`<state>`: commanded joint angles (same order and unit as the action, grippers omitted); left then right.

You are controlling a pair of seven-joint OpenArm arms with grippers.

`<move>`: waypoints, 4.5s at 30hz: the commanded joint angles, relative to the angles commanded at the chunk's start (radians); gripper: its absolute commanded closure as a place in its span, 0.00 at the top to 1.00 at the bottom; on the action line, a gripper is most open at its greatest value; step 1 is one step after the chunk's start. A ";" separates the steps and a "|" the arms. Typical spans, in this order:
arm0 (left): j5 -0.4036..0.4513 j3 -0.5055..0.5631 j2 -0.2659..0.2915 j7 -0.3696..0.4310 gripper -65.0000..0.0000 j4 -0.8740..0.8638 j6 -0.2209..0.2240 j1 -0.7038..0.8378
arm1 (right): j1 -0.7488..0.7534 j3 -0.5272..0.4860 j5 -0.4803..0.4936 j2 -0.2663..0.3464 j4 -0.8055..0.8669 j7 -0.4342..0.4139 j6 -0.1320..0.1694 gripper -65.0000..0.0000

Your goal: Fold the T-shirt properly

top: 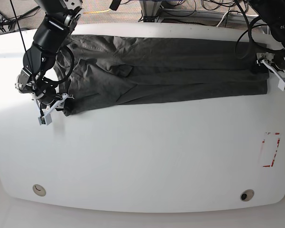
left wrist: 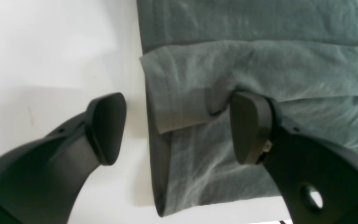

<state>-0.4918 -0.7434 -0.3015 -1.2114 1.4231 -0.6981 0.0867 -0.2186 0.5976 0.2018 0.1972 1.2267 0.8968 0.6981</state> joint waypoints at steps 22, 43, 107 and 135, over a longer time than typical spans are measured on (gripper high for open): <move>0.005 0.097 0.117 -0.092 0.00 0.523 0.000 0.060 | -0.002 0.003 0.000 -0.020 0.000 0.000 0.000 0.31; 0.006 0.601 0.288 -0.126 0.01 0.551 0.000 -0.025 | -0.002 0.002 0.000 -0.021 0.000 0.000 0.000 0.31; 0.000 0.577 0.083 -0.066 0.44 0.539 0.000 0.109 | 0.049 0.006 0.358 0.000 0.272 0.288 0.000 0.88; 0.003 0.571 0.087 0.101 0.44 0.391 0.000 0.163 | 0.315 0.232 0.615 0.000 0.305 0.388 0.000 0.83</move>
<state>-0.4887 -0.1726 -0.2140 -1.1101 1.8144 -0.6981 0.2493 0.0959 0.8293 0.8170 0.1972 1.5321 1.2850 0.6981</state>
